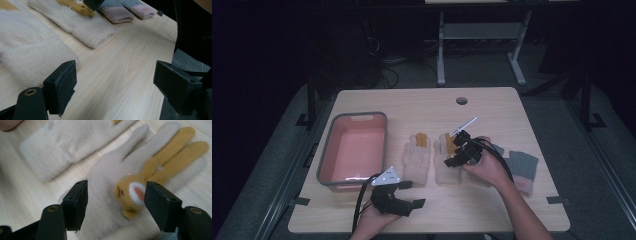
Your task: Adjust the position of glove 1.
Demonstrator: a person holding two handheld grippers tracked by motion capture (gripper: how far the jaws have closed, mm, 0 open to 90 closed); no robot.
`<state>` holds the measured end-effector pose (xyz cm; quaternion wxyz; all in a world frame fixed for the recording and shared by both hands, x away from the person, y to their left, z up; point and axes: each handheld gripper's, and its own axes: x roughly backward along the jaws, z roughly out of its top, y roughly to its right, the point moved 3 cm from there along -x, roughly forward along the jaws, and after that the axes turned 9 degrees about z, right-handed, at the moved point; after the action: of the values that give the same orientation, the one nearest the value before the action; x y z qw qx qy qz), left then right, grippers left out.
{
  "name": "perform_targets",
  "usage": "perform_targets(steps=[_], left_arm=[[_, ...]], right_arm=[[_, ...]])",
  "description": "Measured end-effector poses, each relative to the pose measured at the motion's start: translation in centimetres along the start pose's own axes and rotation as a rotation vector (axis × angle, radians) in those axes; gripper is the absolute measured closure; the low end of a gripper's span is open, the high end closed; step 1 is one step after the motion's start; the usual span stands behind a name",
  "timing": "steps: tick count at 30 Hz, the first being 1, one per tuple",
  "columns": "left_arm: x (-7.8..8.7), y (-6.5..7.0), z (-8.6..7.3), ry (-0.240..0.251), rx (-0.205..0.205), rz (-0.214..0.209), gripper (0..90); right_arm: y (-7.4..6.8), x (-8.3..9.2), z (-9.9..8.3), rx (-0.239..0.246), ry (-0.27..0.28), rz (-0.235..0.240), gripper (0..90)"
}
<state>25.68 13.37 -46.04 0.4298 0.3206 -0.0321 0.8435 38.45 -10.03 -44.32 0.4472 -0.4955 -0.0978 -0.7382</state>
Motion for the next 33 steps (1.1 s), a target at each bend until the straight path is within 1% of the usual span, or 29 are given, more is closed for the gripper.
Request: perform_targets(steps=[3, 7, 11, 12, 15, 17, 20, 22, 25, 33], left_arm=[[-0.1, 0.0, 0.0, -0.003, 0.002, 0.000, 18.7], [-0.1, 0.1, 0.0, -0.003, 0.002, 0.000, 18.7], [-0.1, 0.1, -0.1, 0.001, 0.003, -0.003, 18.7], [-0.2, 0.1, -0.1, 0.000, 0.004, -0.004, 18.7], [-0.1, 0.0, 0.0, -0.002, 0.004, -0.001, 18.7], [0.0, 0.1, 0.0, 0.005, 0.004, 0.001, 18.7], [0.1, 0.1, 0.1, 0.010, -0.001, 0.003, 18.7], [0.1, 0.1, 0.1, 0.009, 0.002, 0.004, 18.7], [0.1, 0.0, 0.1, 0.007, -0.001, 0.007, 18.7], [0.1, 0.1, 0.0, 0.010, 0.002, 0.007, 18.7]], right_arm=[[0.3, -0.6, 0.2, 0.000, -0.015, -0.005, 36.4], [0.7, -1.2, 0.4, -0.016, -0.031, -0.019, 38.7], [1.0, -1.9, 0.4, -0.013, -0.062, -0.057, 43.9], [1.0, -2.1, 0.4, -0.016, -0.070, -0.069, 46.6], [1.2, -2.5, 0.2, -0.019, -0.095, -0.084, 52.7], [1.3, -2.6, 0.1, -0.033, -0.089, -0.085, 54.8], [1.0, -2.5, 0.2, -0.028, -0.096, -0.103, 58.1], [1.0, -2.5, 0.2, -0.027, -0.097, -0.105, 60.0], [0.9, -2.3, 0.3, -0.036, -0.090, -0.097, 61.3], [0.3, -1.3, 0.5, -0.022, -0.071, -0.095, 62.3]])
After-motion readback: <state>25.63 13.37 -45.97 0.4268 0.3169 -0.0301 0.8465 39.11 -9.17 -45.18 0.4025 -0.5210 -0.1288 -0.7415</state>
